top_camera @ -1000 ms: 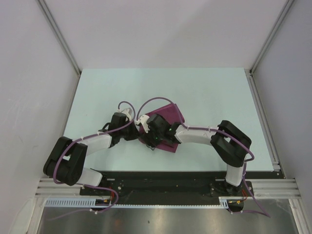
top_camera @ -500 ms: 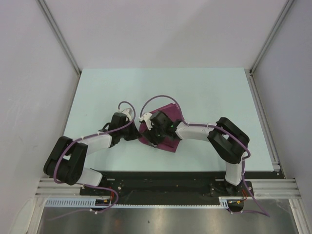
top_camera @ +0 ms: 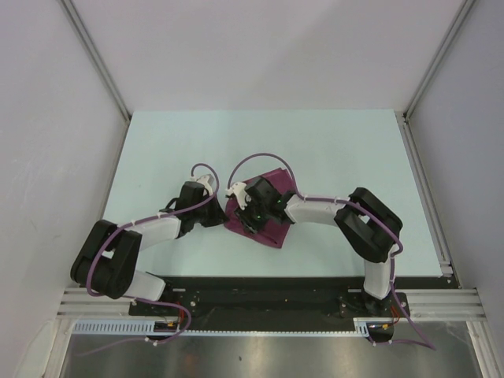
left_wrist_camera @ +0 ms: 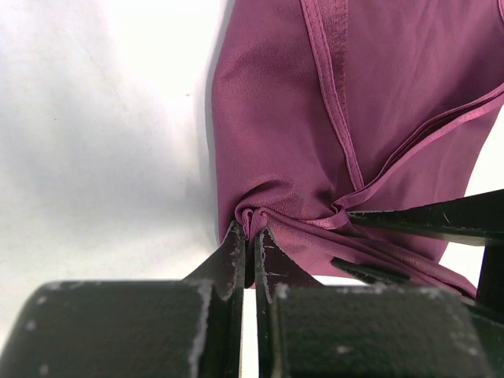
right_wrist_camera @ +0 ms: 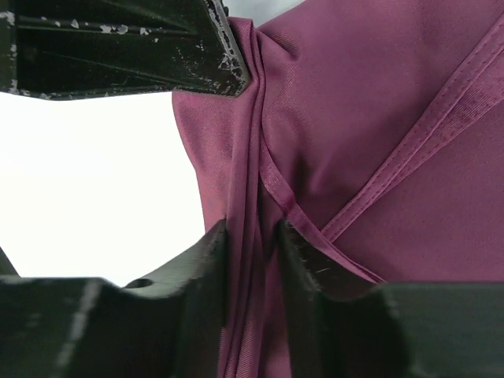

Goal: Fold the napkin, place the utensils inside, and roll it up
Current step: Roll the napkin with the utensil

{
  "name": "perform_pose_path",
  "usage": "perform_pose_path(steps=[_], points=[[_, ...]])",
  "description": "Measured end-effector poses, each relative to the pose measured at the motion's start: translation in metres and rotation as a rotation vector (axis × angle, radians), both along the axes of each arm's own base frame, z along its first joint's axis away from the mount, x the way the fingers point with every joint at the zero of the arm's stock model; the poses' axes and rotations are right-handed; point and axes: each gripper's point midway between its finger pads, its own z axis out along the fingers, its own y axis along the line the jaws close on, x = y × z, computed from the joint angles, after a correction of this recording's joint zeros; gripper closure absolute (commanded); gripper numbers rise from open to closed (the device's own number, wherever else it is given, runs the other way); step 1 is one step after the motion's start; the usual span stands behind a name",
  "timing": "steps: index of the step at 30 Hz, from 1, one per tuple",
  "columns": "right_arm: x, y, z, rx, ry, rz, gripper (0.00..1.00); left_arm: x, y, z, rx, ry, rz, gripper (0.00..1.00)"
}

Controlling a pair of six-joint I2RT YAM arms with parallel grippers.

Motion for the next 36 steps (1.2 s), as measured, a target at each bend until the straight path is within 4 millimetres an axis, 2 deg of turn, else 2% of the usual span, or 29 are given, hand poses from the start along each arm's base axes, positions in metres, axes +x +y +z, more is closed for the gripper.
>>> perform_pose_path(steps=[3,4,7,15,22,31,36], points=[[0.001,-0.001,0.000,0.003,0.005,0.002,0.62,0.000,0.000,0.000,0.000,0.000,0.000,1.00],[0.001,-0.001,0.000,0.005,0.008,0.002,0.53,0.000,0.000,0.000,0.000,0.000,0.000,1.00],[-0.001,0.000,0.001,0.016,0.023,0.009,0.40,0.000,0.000,0.000,-0.001,-0.001,0.000,1.00],[-0.004,0.000,0.005,0.008,0.016,0.008,0.31,0.001,0.000,0.001,-0.001,-0.001,0.000,1.00],[-0.001,-0.002,0.019,-0.016,-0.043,-0.022,0.35,0.004,-0.002,0.005,-0.004,-0.009,-0.001,1.00],[-0.002,-0.006,0.004,-0.046,0.003,-0.023,0.49,0.004,-0.002,0.005,-0.005,-0.006,-0.002,1.00],[0.006,-0.005,0.001,-0.028,0.034,-0.031,0.61,0.004,-0.002,0.005,-0.006,-0.006,-0.003,1.00]])
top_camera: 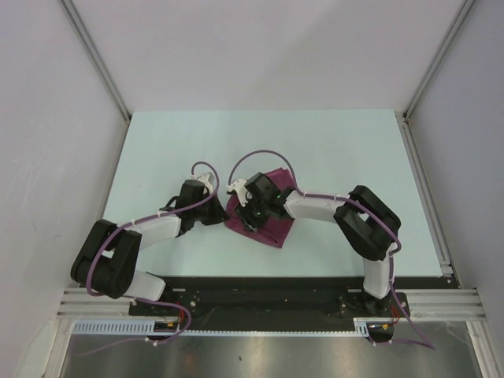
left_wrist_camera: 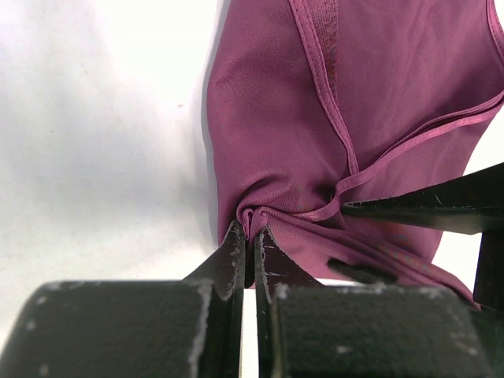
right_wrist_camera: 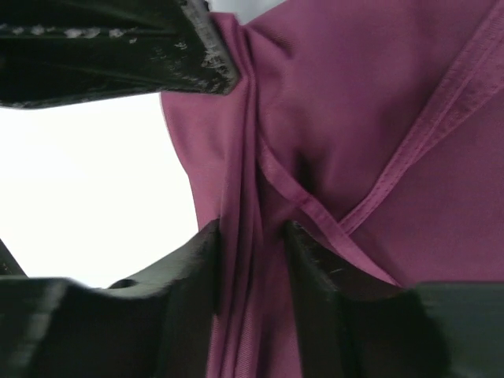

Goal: Fold the napkin, place the utensils inside, and roll it up
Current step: Roll the napkin with the utensil

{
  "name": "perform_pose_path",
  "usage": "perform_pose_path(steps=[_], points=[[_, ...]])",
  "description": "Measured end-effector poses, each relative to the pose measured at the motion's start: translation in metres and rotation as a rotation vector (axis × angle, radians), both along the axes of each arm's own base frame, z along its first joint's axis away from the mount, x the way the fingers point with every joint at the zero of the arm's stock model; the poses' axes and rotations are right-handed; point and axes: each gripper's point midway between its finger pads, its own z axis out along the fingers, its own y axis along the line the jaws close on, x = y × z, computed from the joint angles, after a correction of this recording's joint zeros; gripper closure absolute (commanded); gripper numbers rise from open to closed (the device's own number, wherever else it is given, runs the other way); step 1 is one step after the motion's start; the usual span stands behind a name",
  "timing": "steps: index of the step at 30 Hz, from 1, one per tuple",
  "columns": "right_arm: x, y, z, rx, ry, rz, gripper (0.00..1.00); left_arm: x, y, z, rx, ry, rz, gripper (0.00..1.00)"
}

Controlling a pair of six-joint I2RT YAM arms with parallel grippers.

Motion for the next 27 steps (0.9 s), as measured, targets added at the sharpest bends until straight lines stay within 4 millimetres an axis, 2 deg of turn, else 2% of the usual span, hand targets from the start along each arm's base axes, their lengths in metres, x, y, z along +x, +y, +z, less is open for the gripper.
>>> perform_pose_path(steps=[3,9,14,18,27], points=[[0.0034,-0.0010,-0.0004,0.018,0.023,0.000,0.67,-0.0002,-0.0004,0.0002,-0.002,0.000,-0.002,0.97],[0.0040,-0.0010,-0.0017,0.049,0.071,0.014,0.82,-0.0009,-0.0024,0.0026,-0.018,0.000,-0.005,0.73],[0.0024,0.0010,-0.0025,0.059,0.093,0.029,0.82,-0.0047,-0.0016,0.0061,-0.032,-0.011,0.000,0.58],[0.0017,0.0027,-0.0026,0.065,0.106,0.036,0.82,-0.0080,-0.0011,0.0081,-0.043,-0.015,0.006,0.41],[0.0024,0.0050,-0.0028,0.081,0.149,0.050,0.82,-0.0078,-0.0002,0.0038,-0.041,-0.013,0.013,0.39]])
